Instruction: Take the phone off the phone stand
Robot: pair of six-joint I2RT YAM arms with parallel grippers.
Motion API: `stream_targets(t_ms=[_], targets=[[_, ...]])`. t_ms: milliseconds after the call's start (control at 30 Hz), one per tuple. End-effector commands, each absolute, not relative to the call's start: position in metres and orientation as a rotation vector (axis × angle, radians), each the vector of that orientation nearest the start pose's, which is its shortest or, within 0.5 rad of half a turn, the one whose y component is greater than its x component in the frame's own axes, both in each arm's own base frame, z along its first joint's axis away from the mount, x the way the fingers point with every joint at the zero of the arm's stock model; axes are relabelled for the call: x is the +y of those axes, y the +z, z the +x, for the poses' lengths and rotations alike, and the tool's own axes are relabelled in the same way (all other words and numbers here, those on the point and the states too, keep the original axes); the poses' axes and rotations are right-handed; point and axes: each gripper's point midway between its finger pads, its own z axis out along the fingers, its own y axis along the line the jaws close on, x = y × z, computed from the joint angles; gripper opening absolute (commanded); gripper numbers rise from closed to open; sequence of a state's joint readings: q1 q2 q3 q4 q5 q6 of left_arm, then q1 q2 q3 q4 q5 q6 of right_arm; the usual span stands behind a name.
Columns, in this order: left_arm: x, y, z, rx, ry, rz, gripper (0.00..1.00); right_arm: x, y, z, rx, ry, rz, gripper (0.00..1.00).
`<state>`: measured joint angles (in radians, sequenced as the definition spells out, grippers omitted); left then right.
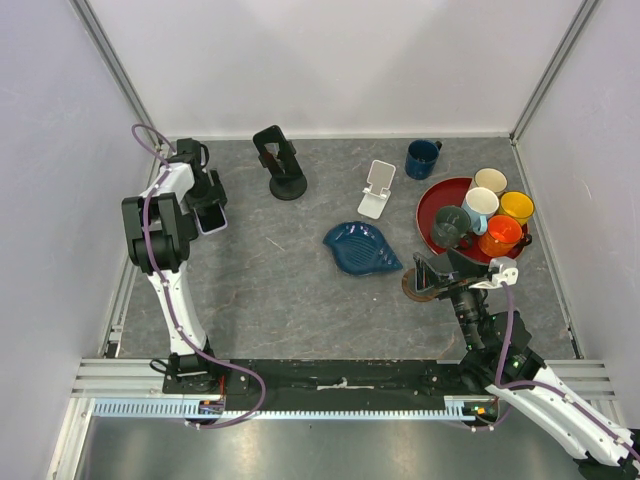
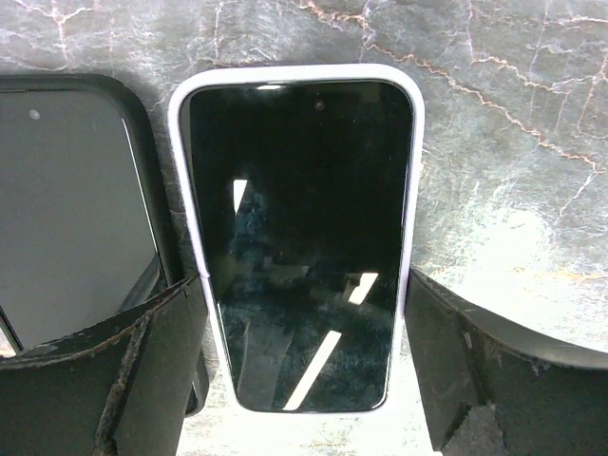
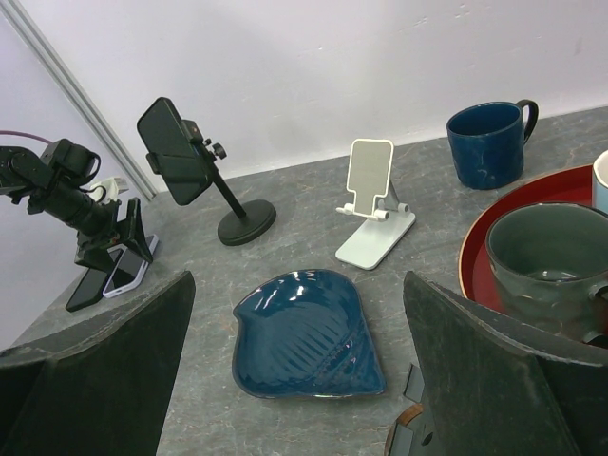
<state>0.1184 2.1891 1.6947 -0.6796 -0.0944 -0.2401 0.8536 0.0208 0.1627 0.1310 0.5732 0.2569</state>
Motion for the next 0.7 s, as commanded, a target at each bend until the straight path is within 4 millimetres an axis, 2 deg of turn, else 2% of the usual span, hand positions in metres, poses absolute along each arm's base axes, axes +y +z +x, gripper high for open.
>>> stream_targets(t_ms=[0, 200, 300, 433, 467, 533, 667], targets=[[0.062, 0.011, 0.456, 2.752, 0.089, -0.464, 0.9, 0.11, 0.235, 0.209, 1.362, 0.57, 0.089, 0.98], [0.06, 0.011, 0.454, 2.757, 0.076, -0.469, 0.95, 0.11, 0.235, 0.208, 1.361, 0.572, 0.09, 0.98], [0.058, 0.019, 0.456, 2.737, 0.053, -0.478, 0.96, 0.11, 0.235, 0.208, 1.362, 0.572, 0.088, 0.98], [0.05, 0.045, 0.464, 2.672, -0.019, -0.505, 0.98, 0.11, 0.235, 0.208, 1.361, 0.574, 0.088, 0.98], [0.049, 0.061, 0.467, 2.632, -0.033, -0.507, 0.98, 0.11, 0.235, 0.208, 1.362, 0.572, 0.088, 0.98], [0.042, 0.076, 0.472, 2.588, -0.092, -0.51, 0.99, 0.11, 0.236, 0.208, 1.36, 0.574, 0.087, 0.98], [0.04, 0.114, 0.477, 2.487, -0.122, -0.52, 1.0, 0.111, 0.235, 0.207, 1.363, 0.577, 0.084, 0.98]])
